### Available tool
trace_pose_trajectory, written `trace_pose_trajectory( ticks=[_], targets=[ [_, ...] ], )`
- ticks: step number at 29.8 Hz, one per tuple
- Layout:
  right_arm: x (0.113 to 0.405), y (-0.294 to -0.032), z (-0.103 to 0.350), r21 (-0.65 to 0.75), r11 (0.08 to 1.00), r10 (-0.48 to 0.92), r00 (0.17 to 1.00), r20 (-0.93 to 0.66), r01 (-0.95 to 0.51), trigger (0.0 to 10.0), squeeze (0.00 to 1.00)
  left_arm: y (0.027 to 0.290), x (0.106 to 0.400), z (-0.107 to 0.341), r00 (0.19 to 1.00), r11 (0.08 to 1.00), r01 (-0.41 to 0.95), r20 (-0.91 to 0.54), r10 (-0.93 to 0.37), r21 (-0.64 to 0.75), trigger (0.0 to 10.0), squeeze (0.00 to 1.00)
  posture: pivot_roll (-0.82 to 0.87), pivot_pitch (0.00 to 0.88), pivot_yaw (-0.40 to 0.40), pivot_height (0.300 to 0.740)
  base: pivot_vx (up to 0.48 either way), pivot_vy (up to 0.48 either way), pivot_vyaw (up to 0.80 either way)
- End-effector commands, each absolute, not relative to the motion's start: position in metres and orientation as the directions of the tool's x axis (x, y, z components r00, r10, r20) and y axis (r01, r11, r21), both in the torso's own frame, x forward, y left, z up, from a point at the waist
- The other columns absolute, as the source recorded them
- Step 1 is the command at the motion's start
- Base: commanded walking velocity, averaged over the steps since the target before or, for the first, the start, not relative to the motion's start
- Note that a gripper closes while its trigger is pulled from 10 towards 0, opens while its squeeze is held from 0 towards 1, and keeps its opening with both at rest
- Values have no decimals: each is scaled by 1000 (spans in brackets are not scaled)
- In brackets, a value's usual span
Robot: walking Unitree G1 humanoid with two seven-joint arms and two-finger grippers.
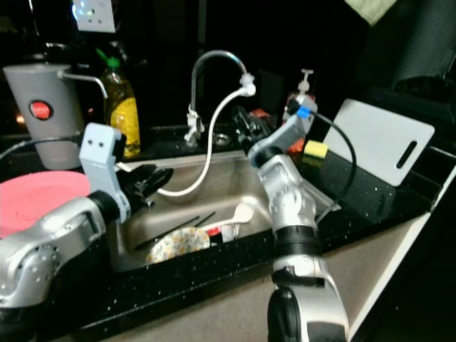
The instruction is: Kitchen organization
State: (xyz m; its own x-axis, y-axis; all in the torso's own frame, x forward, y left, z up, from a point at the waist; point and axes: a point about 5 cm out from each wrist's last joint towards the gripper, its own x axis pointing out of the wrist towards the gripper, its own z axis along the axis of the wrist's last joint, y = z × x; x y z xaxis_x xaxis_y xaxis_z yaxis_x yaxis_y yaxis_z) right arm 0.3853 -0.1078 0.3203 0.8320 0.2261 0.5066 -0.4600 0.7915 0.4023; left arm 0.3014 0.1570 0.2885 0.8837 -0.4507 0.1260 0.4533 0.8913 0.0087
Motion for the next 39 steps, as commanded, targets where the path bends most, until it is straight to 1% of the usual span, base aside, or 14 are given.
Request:
trace_pose_trajectory(
  ticks=[1, 7, 11, 12, 14, 16, 21, 23, 25, 26, 28, 32, 35, 39],
  targets=[
    [380, -114, 328, 349, 834, 192, 819, 541, -427, 10000, 0, 153, 302, 290, 875, 884, 467, 135, -465, 17, 10000, 0, -47, 0, -76, 740, 0, 0, 0],
    [372, -122, 317, 345, 863, 145, 836, 530, -368, 10000, 0, 149, 304, 291, 872, 881, 473, 141, -470, 13, 10000, 0, -47, 0, -75, 740, 0, 0, 0],
    [360, -134, 301, 364, 881, 94, 868, 488, -301, 10000, 0, 151, 307, 295, 914, 931, 355, 176, -365, 83, 10000, 0, -45, 0, -76, 740, 0, 0, 0],
    [360, -134, 301, 364, 881, 94, 868, 488, -301, 10000, 0, 151, 307, 295, 914, 931, 355, 176, -365, 83, 10000, 0, -45, 0, -76, 740, 0, 0, 0],
    [352, -142, 295, 336, 909, 64, 882, 467, -245, 10000, 0, 154, 307, 297, 935, 955, 267, 204, -289, 131, 10000, 0, -48, 0, -72, 740, 0, 0, 0],
    [352, -142, 295, 336, 909, 64, 882, 467, -245, 10000, 0, 154, 307, 297, 935, 955, 267, 204, -289, 131, 10000, 0, -48, 0, -72, 740, 0, 0, 0],
    [347, -152, 290, 302, 936, 20, 886, 463, -179, 10000, 0, 156, 310, 286, 969, 975, 173, 155, -193, 136, 10000, 0, -43, 0, -55, 740, 0, 0, 0],
    [347, -162, 287, 312, 941, -27, 892, 451, -129, 10000, 0, 157, 314, 277, 983, 972, 118, 114, -143, 206, 10000, 0, -43, 0, -47, 740, 0, 0, 0],
    [346, -165, 285, 317, 942, -42, 896, 443, -113, 10000, 0, 157, 315, 271, 986, 946, 119, 76, -148, 301, 10000, 0, -42, 0, -45, 740, 0, 0, 0],
    [346, -165, 285, 317, 942, -42, 896, 443, -113, 10000, 0, 157, 315, 271, 986, 946, 119, 76, -148, 301, 10000, 0, -42, 0, -45, 740, 0, 0, 0],
    [344, -163, 283, 313, 943, -37, 899, 436, -113, 10000, 0, 162, 315, 268, 987, 906, 123, 42, -153, 405, 10000, 0, -38, 0, -43, 740, 0, 0, 0],
    [342, -162, 282, 311, 944, -35, 902, 430, -112, 10000, 0, 171, 315, 268, 992, 875, 106, 11, -126, 473, 10000, 0, -33, 0, -43, 740, 0, 0, 0],
    [343, -160, 281, 308, 944, -23, 907, 420, -118, 10000, 0, 198, 313, 256, 994, 779, 84, -106, -22, 621, 10000, 0, -24, 3, -48, 740, 0, 0, 0],
    [343, -158, 280, 304, 945, -16, 909, 417, -123, 10000, 0, 213, 312, 252, 989, 729, 60, -139, 49, 682, 10000, 0, -21, 0, -46, 740, 0, 0, 0]
  ],
)
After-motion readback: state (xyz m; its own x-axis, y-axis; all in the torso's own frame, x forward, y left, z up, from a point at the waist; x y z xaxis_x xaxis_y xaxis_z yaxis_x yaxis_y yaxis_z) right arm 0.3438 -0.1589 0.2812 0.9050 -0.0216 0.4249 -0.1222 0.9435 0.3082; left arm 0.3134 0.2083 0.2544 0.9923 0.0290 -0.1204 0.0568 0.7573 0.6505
